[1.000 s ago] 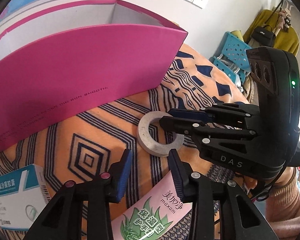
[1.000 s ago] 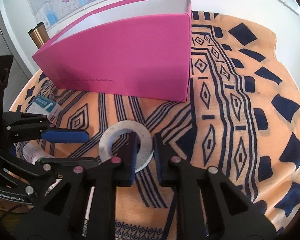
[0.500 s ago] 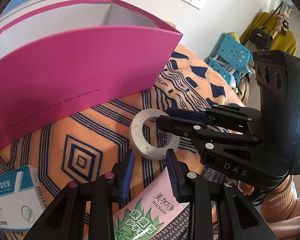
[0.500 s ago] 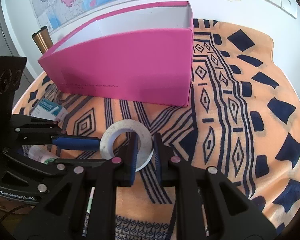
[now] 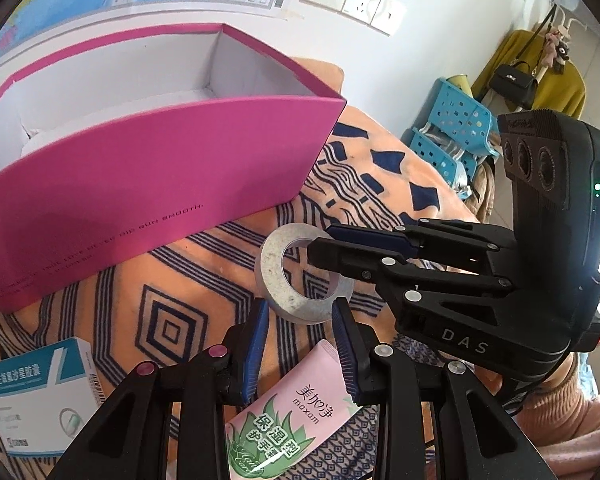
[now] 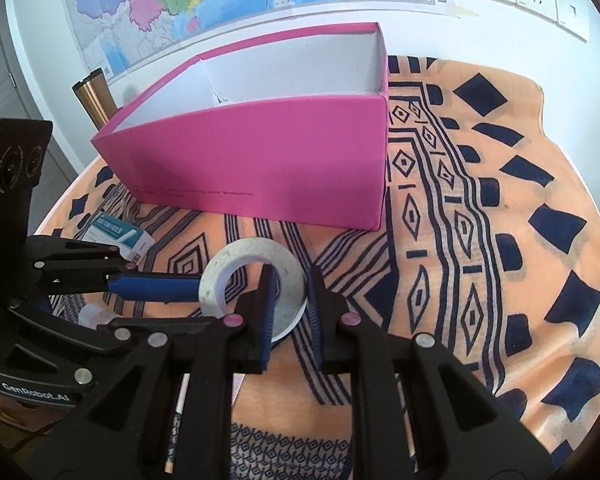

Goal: Organize rigid objects
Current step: 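Lift the tape roll with the right gripper and bring it beside the box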

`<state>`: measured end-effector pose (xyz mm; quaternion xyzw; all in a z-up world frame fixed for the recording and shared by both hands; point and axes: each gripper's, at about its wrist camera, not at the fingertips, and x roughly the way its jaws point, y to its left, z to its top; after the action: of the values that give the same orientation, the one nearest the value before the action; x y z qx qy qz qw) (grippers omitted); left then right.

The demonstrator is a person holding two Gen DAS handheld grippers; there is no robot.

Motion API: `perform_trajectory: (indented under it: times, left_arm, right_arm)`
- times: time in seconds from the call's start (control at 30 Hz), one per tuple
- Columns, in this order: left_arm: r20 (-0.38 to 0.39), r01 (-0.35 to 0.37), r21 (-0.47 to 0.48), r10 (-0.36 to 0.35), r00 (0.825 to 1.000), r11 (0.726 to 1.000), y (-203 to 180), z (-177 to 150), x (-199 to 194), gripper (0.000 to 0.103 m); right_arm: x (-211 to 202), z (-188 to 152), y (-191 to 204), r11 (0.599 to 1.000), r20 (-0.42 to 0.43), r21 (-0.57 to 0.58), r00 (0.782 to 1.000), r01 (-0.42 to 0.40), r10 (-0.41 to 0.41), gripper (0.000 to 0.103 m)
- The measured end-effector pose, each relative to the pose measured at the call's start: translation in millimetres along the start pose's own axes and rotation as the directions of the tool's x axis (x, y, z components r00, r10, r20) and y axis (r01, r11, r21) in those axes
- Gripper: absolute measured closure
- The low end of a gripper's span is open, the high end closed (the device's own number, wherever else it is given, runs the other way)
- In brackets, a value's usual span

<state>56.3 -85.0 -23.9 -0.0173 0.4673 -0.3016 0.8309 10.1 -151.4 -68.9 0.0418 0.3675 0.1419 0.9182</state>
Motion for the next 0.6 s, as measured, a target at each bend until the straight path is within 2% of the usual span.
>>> perform_trajectory:
  times: [0.6]
  left_arm:
    - [0.057,0.000,0.016,-0.001,0.998,1.000,-5.2,0.4,-24.8,0.071]
  right_arm:
    - [-13.5,8.5,7.4,1.000,0.039,-0.014,0.999,0.002,-0.001,0.086]
